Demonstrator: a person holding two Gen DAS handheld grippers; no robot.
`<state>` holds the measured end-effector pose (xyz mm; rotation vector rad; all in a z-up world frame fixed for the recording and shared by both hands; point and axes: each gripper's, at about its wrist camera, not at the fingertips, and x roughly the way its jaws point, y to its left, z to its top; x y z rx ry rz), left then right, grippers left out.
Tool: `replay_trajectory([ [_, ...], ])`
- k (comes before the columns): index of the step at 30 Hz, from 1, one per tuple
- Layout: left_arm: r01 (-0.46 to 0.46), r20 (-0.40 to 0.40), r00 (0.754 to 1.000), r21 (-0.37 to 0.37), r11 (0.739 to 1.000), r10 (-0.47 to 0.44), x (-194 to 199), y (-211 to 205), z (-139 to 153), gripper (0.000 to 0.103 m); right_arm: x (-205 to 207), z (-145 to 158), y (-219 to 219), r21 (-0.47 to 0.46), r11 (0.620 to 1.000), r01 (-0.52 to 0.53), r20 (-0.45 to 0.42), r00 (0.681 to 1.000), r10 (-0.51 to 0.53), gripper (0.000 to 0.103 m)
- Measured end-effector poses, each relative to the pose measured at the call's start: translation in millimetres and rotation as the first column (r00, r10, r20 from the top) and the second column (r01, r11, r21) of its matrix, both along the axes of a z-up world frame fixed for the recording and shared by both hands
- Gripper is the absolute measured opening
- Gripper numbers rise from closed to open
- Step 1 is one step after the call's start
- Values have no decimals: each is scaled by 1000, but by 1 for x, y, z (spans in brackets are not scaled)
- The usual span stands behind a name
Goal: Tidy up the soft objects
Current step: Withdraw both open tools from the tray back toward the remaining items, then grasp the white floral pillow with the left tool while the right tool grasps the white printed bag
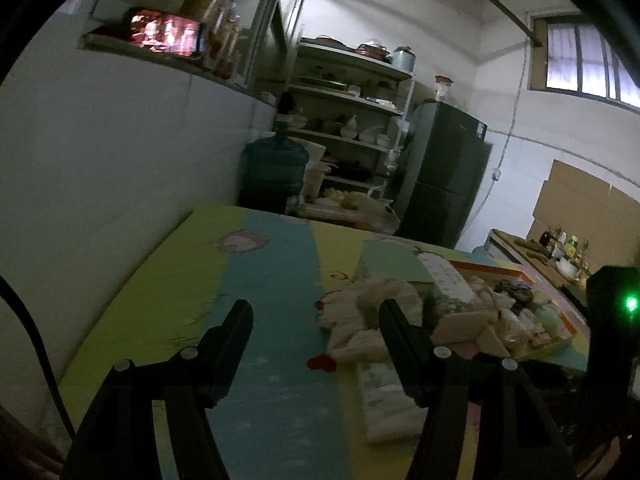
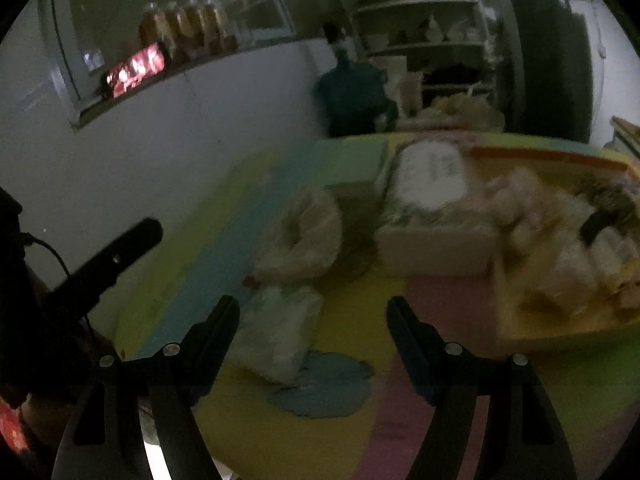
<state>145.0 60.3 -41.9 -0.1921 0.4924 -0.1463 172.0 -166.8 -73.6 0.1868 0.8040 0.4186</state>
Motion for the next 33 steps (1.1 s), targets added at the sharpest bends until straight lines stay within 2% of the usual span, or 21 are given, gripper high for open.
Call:
replay_trajectory([
  [9, -4, -22, 1000, -21, 1000, 3, -2, 25, -12, 65, 8, -23, 44, -46, 999, 10, -52, 999, -13, 77],
  [16, -2, -33, 999, -43, 999, 0, -4, 42, -20, 65, 15, -38, 64, -115, 991, 64, -76, 994, -73, 77],
  [20, 5, -46, 999, -52, 999, -7, 0, 47, -25, 65, 14, -39, 71, -160, 983, 86, -49, 994, -95, 77],
  [22, 12, -51, 999, -52, 999, -15, 3, 47, -26, 65, 13, -40, 74, -200, 975, 100, -35, 993, -109, 72],
  [23, 18, -53, 998, -52, 998, -21, 4, 47, -26, 65, 12, -40, 74, -214, 971, 103, -28, 993, -112, 61],
  [24, 24, -55, 998, -52, 998, -26, 6, 47, -27, 65, 11, -40, 76, -226, 969, 103, -21, 994, -111, 56],
  [33, 171, -91, 981, 4, 985, -169, 34, 14, -28, 65, -2, -35, 64, -219, 973, 76, -13, 997, -81, 51],
])
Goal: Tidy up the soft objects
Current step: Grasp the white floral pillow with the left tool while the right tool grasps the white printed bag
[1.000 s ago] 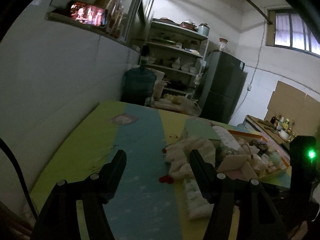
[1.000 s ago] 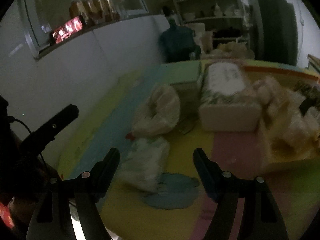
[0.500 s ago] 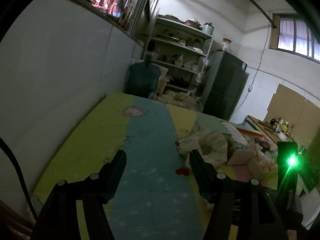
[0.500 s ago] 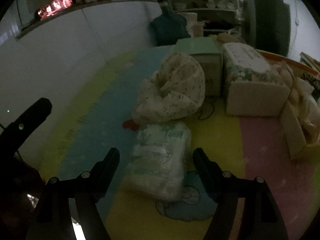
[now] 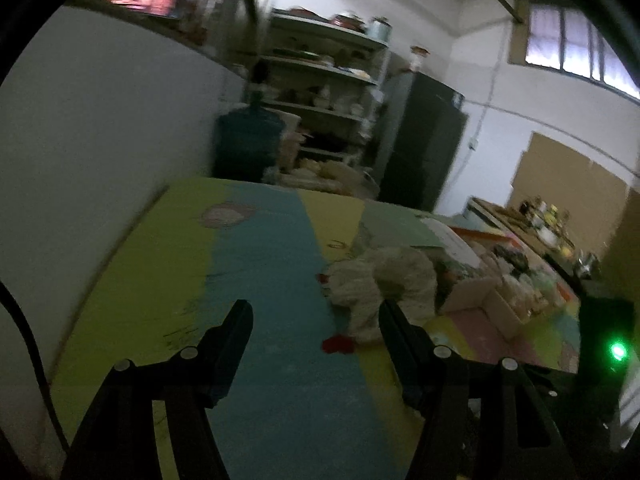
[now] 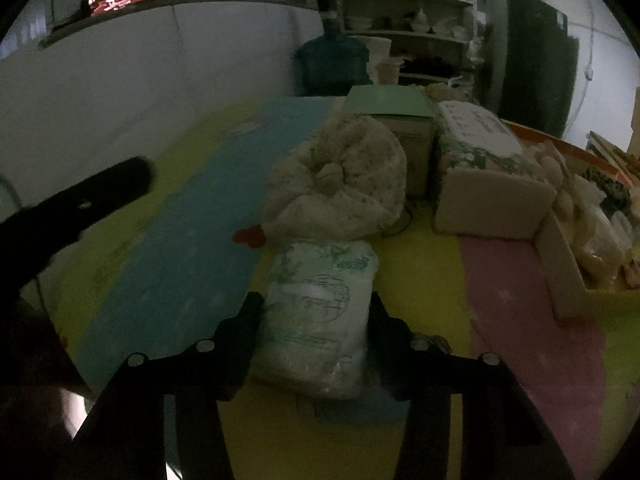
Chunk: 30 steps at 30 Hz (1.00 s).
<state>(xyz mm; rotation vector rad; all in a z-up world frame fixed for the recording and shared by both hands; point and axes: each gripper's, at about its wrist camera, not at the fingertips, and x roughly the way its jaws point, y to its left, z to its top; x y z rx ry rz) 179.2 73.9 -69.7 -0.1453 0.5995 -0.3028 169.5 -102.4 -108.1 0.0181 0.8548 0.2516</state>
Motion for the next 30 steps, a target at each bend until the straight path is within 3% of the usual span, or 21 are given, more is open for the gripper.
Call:
replay_trajectory([
  [8, 147, -76, 986, 4, 989, -146, 38, -42, -10, 65, -23, 18, -34, 27, 998, 54, 64, 996, -56, 51],
  [15, 102, -170, 980, -14, 995, -103, 70, -50, -33, 64, -29, 20, -53, 65, 995, 79, 64, 994, -83, 51],
  [21, 96, -262, 960, -30, 995, -100, 86, -54, -49, 44, -27, 17, -58, 90, 993, 76, 55, 995, -81, 51],
  [25, 109, -276, 954, -50, 993, -119, 87, -57, -52, 17, -28, 14, -61, 106, 992, 74, 52, 995, -80, 51],
  [30, 109, -239, 963, -70, 992, -123, 78, -57, -48, 10, -26, 14, -66, 118, 990, 78, 49, 995, -85, 51],
])
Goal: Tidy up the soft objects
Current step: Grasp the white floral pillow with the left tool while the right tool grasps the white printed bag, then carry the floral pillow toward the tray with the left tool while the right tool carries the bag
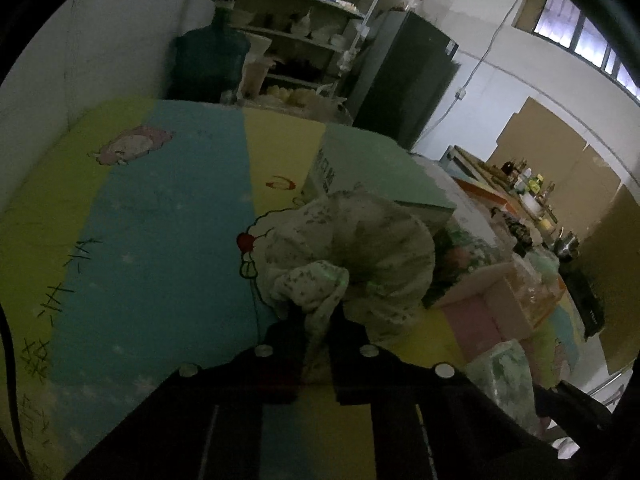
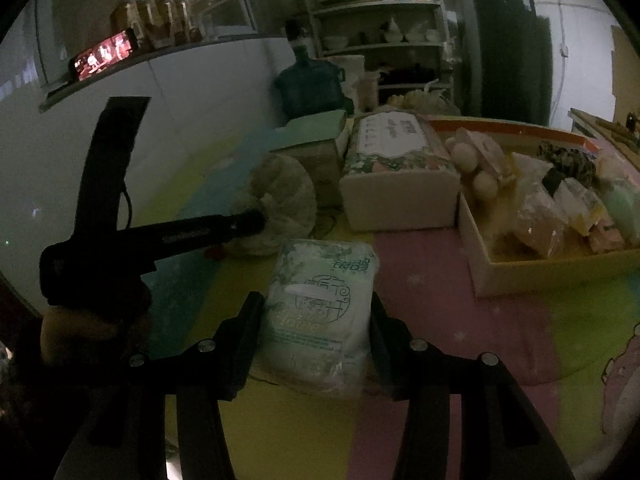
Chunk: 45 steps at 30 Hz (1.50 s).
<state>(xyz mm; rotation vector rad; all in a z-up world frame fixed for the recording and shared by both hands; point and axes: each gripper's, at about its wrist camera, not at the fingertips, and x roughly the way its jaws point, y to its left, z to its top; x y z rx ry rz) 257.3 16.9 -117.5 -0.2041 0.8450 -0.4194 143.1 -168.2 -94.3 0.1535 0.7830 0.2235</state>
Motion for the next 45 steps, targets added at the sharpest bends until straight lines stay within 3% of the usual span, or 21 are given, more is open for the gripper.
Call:
replay_trajectory([
  [10, -76, 160, 985, 27, 997, 70, -41, 1, 31, 10, -2, 5, -7, 10, 1000, 5, 20, 1000, -6, 51],
  [18, -86, 250, 965, 40, 995, 73, -67, 1, 60, 10, -5, 18, -12, 13, 1000, 10, 65, 998, -10, 51],
  [31, -116, 313, 946, 71, 991, 88, -87, -10, 88, 10, -15, 47, -23, 6, 1000, 17, 143, 990, -18, 51],
  [45, -118, 330, 940, 78, 990, 86, -93, -35, 98, 10, -22, 64, -50, 14, 999, 29, 195, 980, -32, 51],
])
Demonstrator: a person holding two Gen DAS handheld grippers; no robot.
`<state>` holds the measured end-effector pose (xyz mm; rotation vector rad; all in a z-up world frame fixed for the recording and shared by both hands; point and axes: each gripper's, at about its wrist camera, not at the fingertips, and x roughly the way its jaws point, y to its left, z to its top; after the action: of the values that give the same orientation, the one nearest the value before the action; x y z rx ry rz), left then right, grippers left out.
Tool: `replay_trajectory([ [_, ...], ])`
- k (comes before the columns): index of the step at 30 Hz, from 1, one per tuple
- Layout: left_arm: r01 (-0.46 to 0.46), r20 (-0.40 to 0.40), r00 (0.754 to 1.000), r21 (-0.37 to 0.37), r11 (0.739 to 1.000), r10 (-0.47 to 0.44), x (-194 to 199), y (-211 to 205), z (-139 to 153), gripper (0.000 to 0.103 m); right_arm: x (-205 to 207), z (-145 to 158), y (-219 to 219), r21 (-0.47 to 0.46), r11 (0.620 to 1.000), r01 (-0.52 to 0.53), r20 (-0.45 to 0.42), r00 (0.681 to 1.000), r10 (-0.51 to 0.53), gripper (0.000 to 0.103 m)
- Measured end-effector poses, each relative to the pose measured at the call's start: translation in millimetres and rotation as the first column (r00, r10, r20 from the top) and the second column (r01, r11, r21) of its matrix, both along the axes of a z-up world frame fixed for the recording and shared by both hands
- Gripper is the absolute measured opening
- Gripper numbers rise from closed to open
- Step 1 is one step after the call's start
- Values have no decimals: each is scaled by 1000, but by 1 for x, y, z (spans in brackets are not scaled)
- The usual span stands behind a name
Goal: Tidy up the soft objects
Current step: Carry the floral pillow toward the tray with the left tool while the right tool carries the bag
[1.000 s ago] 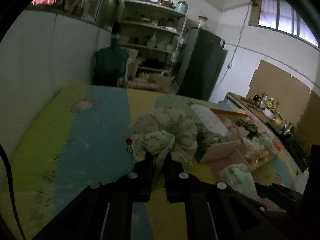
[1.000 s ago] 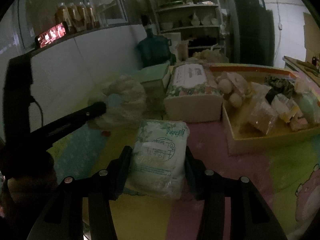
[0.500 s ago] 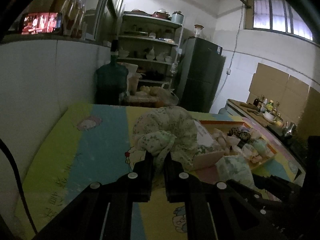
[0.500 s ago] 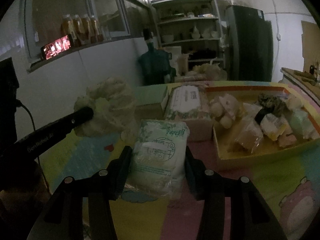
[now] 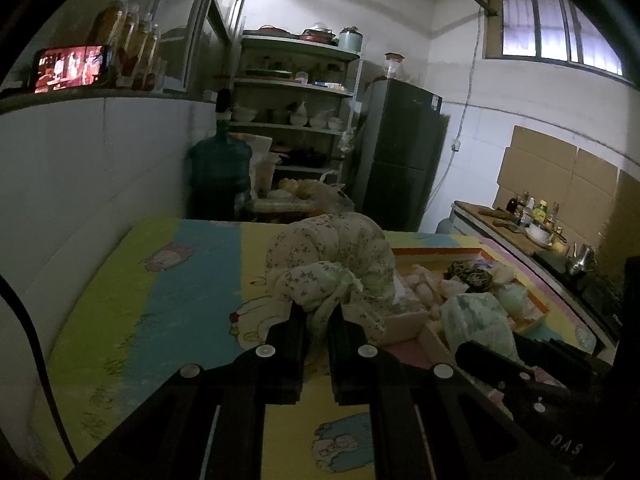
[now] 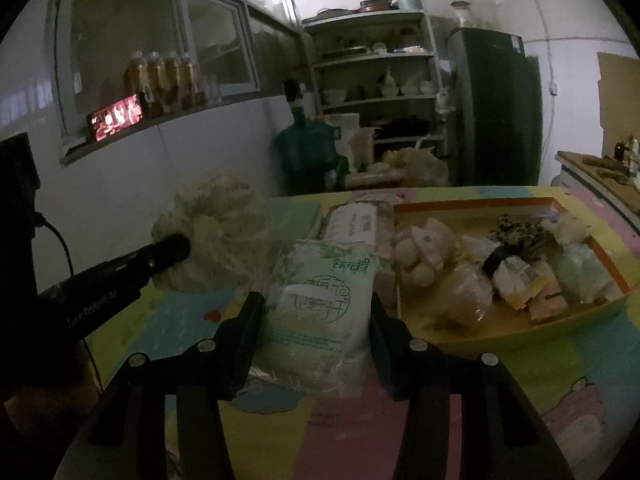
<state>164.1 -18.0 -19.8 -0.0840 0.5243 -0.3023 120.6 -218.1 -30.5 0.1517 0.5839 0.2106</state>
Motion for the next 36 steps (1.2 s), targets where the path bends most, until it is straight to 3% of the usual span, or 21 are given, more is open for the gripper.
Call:
replay_trajectory([
  [12, 30, 8, 1000, 18, 999, -30, 4, -37, 4, 10, -2, 5, -38, 28, 998, 50, 25, 998, -51, 51],
  [36, 192, 14, 981, 15, 981, -192, 20, -132, 2, 10, -10, 3, -144, 71, 968, 242, 33, 969, -245, 51],
])
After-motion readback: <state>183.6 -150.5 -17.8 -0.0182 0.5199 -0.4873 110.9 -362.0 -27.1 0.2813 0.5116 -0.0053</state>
